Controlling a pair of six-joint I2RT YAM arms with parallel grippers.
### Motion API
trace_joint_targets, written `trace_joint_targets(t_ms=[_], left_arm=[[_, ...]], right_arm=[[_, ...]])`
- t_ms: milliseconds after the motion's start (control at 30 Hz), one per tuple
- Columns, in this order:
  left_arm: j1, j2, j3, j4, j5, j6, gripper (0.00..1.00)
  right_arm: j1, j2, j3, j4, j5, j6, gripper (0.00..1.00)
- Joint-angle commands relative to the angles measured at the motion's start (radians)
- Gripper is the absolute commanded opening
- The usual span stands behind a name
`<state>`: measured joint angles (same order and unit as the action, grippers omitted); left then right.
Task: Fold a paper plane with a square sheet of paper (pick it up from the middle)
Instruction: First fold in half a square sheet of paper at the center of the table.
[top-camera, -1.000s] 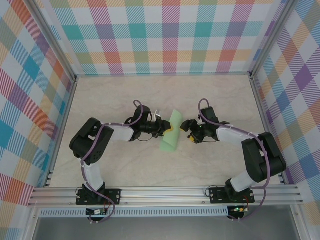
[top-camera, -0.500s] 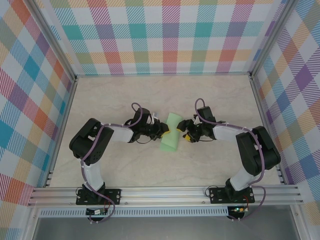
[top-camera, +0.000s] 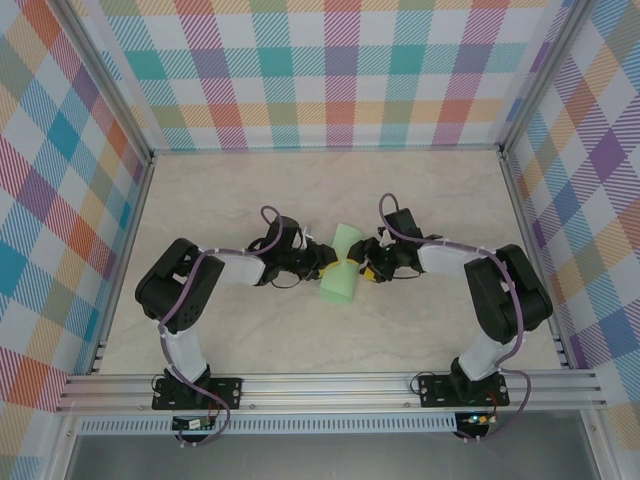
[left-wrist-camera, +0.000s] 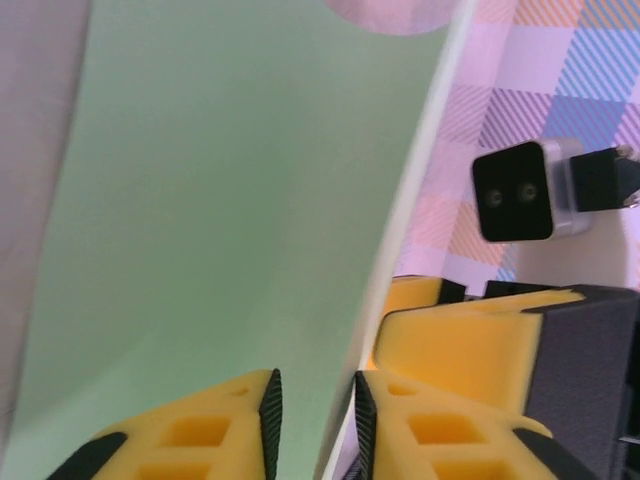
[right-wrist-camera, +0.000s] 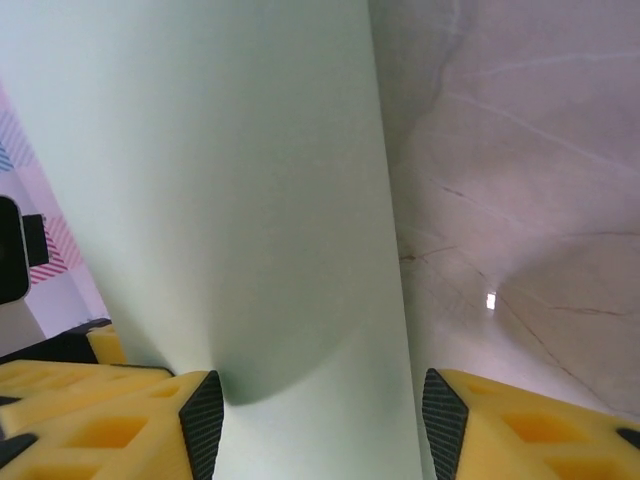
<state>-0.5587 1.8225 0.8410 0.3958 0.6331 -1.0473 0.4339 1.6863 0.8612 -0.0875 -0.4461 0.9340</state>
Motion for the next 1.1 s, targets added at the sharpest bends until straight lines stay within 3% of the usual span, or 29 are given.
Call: trace_joint_targets(t_ms=[0,100,267,500,1067], left_arm=[[0.0,-0.088,-0.001,-0.147,-0.065,0.072,0.41],[0.0,-0.154,0.013,-0.293,-0.164,0.13,0.59],[0.008,-0.247,0.021,-0.486,-0.324,0.172,0.7],[0.03,-0.319,-0.001,-0.579,-0.427,0.182,0.72],[0.07,-0.367,-0.032,-0.591,-0.436,0.192,0.75]], right_arm=[[0.015,0.033,0.064,-0.112,0.026,-0.08,0.57],[0.035,0.065,0.119,-0.192,0.058,-0.11,0.58],[0.063,0.093,0.174,-0.27,0.127,-0.121,0.59],[0.077,0.129,0.237,-0.385,0.195,-0.146,0.61],[0.096,0.183,0.293,-0.409,0.215,-0.115,0.64]])
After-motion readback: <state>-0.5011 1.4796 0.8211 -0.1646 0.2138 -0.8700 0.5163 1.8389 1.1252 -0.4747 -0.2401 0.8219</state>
